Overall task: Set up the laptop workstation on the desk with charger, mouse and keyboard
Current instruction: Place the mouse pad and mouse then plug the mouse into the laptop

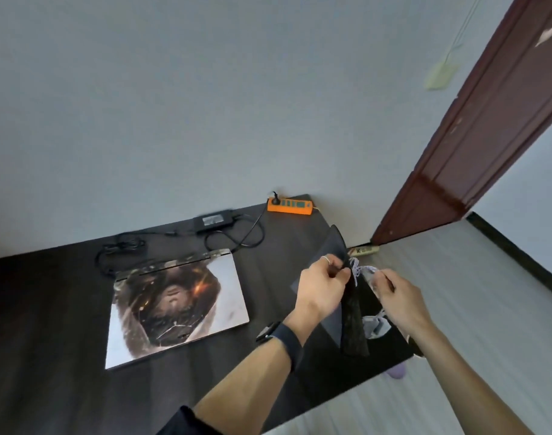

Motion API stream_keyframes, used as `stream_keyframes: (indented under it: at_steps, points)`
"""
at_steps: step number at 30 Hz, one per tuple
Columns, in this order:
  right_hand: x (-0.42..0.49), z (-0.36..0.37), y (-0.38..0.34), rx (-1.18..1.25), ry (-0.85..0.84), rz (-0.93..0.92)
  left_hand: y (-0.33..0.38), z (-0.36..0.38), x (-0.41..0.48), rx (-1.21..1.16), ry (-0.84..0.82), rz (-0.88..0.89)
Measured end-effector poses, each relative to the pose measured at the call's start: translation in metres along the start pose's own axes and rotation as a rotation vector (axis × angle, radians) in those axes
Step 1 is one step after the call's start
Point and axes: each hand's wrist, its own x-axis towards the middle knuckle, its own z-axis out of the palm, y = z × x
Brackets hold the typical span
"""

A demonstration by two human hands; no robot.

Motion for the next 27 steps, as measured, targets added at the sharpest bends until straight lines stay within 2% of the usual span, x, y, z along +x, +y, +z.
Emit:
stream_keyframes:
  at_steps: [4, 7, 9, 12, 15, 17, 24, 27]
  points:
    - [0.029, -0.015, 0.003, -0.002, 0.046, 0.016, 0.0, 0.014, 0.037, -0.138, -0.003, -0.057]
    - [0.051, -0.017, 0.011, 0.004, 0.029, 0.033, -0.023, 0.024, 0.058, -0.32, 0.029, -0.229]
    - [0.065, -0.014, 0.015, -0.002, -0.011, 0.018, -0.051, 0.021, 0.071, -0.36, 0.075, -0.347]
    - [0.089, -0.009, 0.02, -0.027, -0.084, -0.037, -0.102, 0.012, 0.085, -0.186, 0.177, -0.522]
    - [0.107, -0.001, 0.028, -0.022, -0.135, -0.077, -0.139, 0.002, 0.075, 0.208, 0.141, -0.631]
    - [0.116, 0.005, 0.034, -0.019, -0.192, -0.102, -0.157, 0.001, 0.063, 0.354, 0.13, -0.68]
    - [0.134, 0.023, 0.038, -0.003, -0.412, -0.197, -0.168, 0.02, 0.057, 0.327, 0.33, -0.822]
    - [0.135, 0.022, 0.032, 0.058, -0.468, -0.191, -0.176, 0.027, 0.057, 0.234, 0.378, -0.875]
